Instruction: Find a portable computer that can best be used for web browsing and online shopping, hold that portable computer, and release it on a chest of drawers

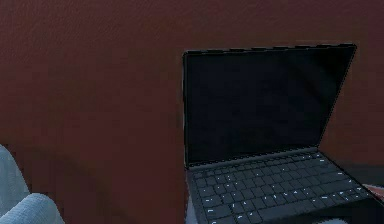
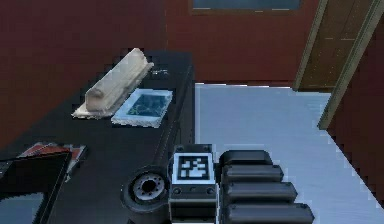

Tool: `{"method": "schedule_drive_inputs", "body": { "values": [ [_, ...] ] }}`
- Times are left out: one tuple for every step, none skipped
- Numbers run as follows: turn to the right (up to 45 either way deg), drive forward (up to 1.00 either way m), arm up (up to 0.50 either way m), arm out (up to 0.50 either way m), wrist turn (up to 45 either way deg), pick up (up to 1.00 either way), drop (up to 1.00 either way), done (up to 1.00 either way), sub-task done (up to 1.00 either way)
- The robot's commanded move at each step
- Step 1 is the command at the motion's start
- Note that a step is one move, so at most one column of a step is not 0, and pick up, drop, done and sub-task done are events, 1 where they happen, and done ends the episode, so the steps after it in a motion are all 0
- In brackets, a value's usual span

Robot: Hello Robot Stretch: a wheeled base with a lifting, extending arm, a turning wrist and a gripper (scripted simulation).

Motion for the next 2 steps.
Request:
{"method": "schedule_drive_inputs", "body": {
  "values": [
    [0.0,0.00,0.00,0.48,0.0,0.00,0.00,0.00,0.00],
    [0.0,0.00,0.00,0.00,45.0,0.00,0.00,0.00,0.00]
  ]
}}
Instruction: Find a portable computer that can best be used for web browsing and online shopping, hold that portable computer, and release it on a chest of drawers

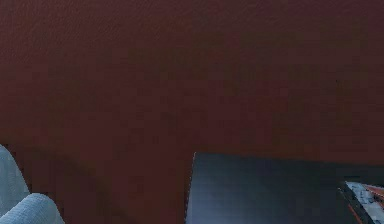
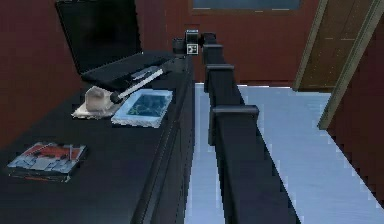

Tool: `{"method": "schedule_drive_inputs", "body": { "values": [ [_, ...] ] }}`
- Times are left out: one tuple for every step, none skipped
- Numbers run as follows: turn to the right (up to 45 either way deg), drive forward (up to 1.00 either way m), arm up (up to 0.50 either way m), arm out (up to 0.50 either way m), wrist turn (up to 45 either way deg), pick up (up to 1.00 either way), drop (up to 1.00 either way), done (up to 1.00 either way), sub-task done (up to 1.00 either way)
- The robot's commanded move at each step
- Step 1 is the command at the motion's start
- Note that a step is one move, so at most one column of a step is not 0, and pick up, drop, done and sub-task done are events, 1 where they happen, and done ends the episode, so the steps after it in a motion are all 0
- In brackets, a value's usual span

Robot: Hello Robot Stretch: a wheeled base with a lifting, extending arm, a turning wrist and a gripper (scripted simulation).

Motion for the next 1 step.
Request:
{"method": "schedule_drive_inputs", "body": {
  "values": [
    [0.0,0.00,0.00,0.00,3.0,0.00,0.00,0.00,0.00]
  ]
}}
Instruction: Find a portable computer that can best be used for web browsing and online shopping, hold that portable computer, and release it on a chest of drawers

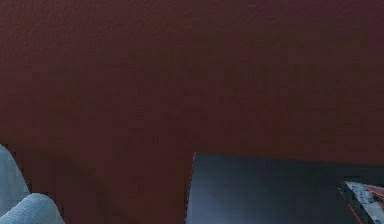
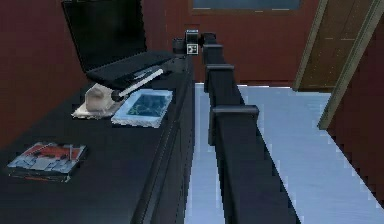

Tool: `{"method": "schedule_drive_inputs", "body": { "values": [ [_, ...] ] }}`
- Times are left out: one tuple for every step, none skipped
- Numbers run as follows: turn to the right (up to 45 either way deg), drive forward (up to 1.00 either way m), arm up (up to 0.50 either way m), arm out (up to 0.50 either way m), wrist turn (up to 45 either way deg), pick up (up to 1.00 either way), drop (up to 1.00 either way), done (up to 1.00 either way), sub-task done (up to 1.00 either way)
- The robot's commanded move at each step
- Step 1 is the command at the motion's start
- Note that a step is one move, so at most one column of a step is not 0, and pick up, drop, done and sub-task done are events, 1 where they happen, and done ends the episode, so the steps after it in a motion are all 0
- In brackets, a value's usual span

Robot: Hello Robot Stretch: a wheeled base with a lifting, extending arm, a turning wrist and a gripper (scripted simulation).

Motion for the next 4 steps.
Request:
{"method": "schedule_drive_inputs", "body": {
  "values": [
    [0.0,0.00,-0.12,0.00,0.0,0.00,0.00,0.00,0.00],
    [0.0,0.00,0.00,0.00,0.0,0.00,1.00,0.00,0.00],
    [0.0,0.00,0.00,-0.10,0.0,0.00,0.00,0.00,0.00],
    [0.0,0.00,0.00,0.00,0.0,0.00,0.00,1.00,0.00]
  ]
}}
